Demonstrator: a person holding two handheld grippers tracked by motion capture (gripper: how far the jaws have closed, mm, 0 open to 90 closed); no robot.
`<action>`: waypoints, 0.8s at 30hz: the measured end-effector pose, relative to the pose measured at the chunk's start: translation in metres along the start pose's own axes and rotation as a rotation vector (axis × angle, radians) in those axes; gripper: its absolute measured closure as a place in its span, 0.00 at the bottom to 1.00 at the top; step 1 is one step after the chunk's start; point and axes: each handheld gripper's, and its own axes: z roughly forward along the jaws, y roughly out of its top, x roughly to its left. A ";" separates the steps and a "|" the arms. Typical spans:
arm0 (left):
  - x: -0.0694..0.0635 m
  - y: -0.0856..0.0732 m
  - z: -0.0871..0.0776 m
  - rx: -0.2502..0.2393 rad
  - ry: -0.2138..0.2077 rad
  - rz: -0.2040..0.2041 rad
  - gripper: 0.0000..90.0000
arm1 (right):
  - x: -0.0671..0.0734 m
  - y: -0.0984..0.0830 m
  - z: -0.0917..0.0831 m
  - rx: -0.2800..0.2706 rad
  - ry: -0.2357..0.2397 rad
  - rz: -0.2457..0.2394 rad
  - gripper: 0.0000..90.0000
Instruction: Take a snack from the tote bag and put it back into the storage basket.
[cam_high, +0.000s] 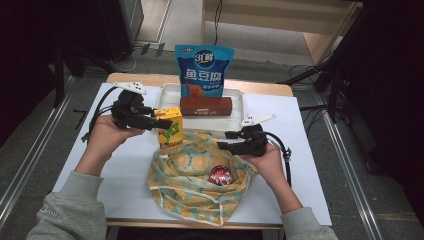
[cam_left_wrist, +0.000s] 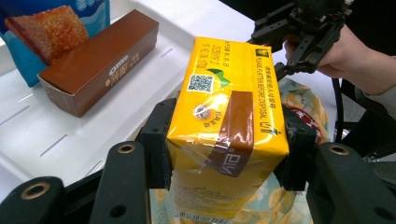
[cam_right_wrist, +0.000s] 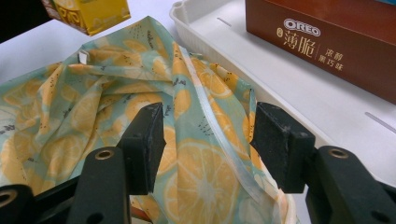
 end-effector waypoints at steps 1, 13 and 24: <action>0.001 0.001 0.000 0.001 0.001 0.000 0.55 | 0.000 0.000 0.000 -0.001 0.000 0.000 0.49; 0.010 0.010 -0.001 -0.016 0.009 0.000 0.55 | 0.002 -0.001 -0.001 -0.002 0.004 -0.004 0.49; 0.021 0.016 0.001 -0.024 0.037 -0.002 0.56 | 0.004 -0.001 0.000 -0.004 0.004 -0.010 0.49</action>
